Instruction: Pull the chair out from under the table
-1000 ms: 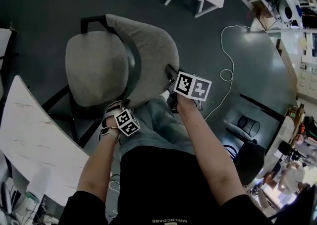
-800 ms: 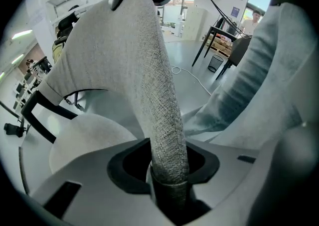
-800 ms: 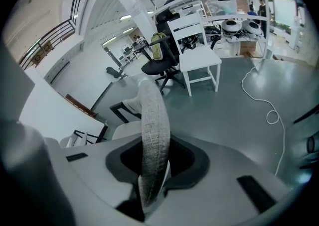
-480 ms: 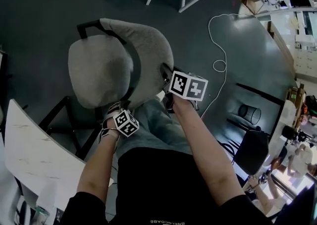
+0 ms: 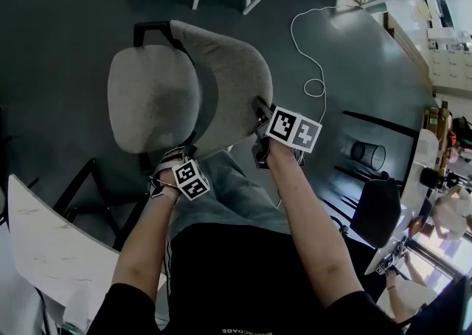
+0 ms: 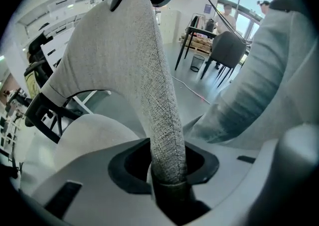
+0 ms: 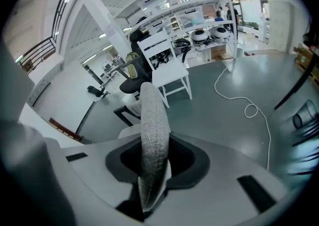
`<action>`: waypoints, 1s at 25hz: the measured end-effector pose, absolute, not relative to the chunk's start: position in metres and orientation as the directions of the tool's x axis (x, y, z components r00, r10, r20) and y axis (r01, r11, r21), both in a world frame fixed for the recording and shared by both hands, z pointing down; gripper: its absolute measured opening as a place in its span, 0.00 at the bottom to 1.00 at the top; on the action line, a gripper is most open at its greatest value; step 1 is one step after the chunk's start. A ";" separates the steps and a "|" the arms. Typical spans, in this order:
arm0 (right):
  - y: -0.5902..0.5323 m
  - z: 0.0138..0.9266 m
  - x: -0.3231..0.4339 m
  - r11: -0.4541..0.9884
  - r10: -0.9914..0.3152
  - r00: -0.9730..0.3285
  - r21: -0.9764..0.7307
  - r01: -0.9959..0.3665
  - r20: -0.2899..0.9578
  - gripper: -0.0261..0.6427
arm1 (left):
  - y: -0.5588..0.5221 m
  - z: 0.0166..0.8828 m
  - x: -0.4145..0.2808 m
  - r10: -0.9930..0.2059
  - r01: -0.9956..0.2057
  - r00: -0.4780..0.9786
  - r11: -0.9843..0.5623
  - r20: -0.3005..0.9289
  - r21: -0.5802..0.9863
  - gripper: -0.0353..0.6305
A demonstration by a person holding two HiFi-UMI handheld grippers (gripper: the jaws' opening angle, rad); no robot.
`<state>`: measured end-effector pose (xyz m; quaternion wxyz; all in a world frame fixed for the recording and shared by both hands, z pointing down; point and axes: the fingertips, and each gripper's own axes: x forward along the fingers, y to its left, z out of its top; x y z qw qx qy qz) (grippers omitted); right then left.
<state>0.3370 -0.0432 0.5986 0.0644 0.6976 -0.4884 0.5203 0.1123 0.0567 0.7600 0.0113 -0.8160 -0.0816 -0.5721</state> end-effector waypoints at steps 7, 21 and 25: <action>-0.007 0.600 0.391 -0.621 -0.604 0.066 -0.417 -0.664 0.794 0.18 | 0.055 0.754 0.159 0.153 0.308 0.337 -0.950 0.929 0.045 0.26; 0.063 0.602 0.475 -0.754 -0.572 0.192 -0.420 -0.504 0.797 0.18 | 0.069 0.757 0.234 0.203 0.533 0.305 -0.846 0.930 0.010 0.26; 0.085 0.601 0.492 -0.785 -0.557 0.224 -0.419 -0.456 0.800 0.18 | 0.076 0.757 0.252 0.212 0.591 0.299 -0.807 0.930 -0.006 0.26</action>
